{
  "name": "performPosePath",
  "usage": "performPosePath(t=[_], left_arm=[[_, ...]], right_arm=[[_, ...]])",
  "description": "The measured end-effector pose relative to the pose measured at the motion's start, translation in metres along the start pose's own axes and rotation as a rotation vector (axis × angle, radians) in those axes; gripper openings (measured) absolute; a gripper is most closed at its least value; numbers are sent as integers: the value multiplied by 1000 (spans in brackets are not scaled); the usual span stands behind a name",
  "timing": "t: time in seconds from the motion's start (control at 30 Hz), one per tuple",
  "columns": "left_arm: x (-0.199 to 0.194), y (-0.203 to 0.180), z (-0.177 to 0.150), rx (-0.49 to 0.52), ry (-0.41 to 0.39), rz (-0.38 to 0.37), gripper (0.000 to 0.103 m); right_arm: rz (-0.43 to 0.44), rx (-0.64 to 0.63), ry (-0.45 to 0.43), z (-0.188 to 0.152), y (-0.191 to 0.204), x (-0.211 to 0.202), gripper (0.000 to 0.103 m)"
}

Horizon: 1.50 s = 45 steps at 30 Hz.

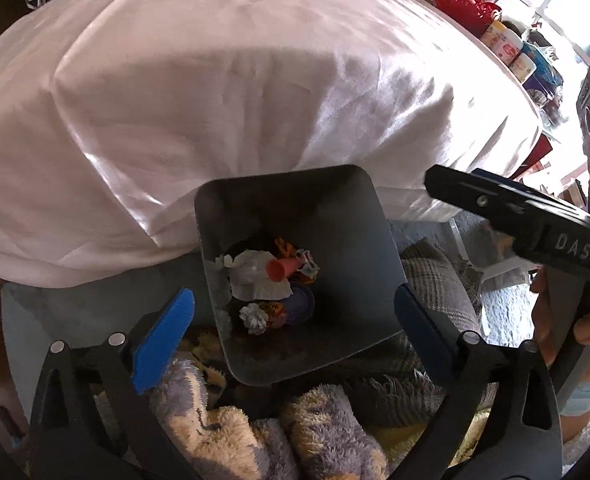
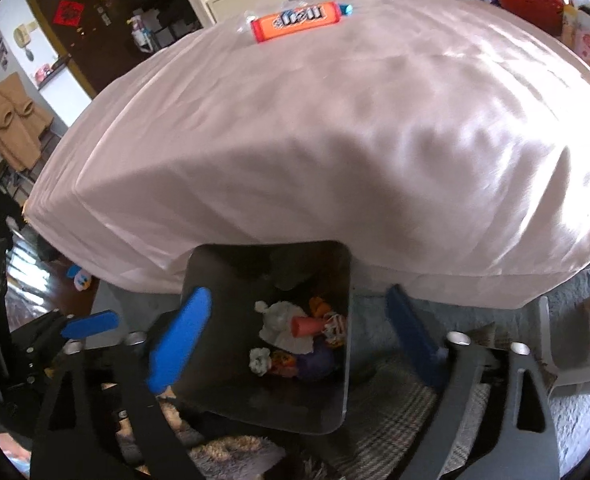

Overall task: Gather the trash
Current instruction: 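Move both grippers back over the table toward the orange M&M's tube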

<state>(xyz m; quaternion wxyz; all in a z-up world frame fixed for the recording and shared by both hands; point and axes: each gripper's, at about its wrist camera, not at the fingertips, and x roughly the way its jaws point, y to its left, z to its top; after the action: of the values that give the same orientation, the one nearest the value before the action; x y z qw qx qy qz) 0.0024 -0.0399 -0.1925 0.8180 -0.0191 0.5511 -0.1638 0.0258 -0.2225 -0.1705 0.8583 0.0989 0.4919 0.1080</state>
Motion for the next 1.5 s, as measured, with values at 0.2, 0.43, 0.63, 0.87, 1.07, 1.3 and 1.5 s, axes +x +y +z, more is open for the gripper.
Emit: performPosePath(t=[0.2,0.43,0.63,0.87,1.07,1.3,1.5], left_arm=[[-30,7,8,-47,-63,-59,95],[-73,18,37,-21,-172,10,95],[-94,30,81,7,-239,78,95],[-89,30,125,70,-271,105,95],[-66,29,160,97,-240,87,95],[-40,38,203,93,-217,88,95],[-32,51,231,66,-221,76,95]], right_arm=[[-38,-4,-68,18,-17,-26,99],[-88,-49,-180,54,-20,-57,99],[-80,-89,-233,85,-12,-62,99],[-105,-127,-212,122,-8,-32,99],[-139,-93,-106,163,-22,26,99],[-137,-107,-55,200,-21,66,99],[-156,-160,-42,218,-13,83,99]])
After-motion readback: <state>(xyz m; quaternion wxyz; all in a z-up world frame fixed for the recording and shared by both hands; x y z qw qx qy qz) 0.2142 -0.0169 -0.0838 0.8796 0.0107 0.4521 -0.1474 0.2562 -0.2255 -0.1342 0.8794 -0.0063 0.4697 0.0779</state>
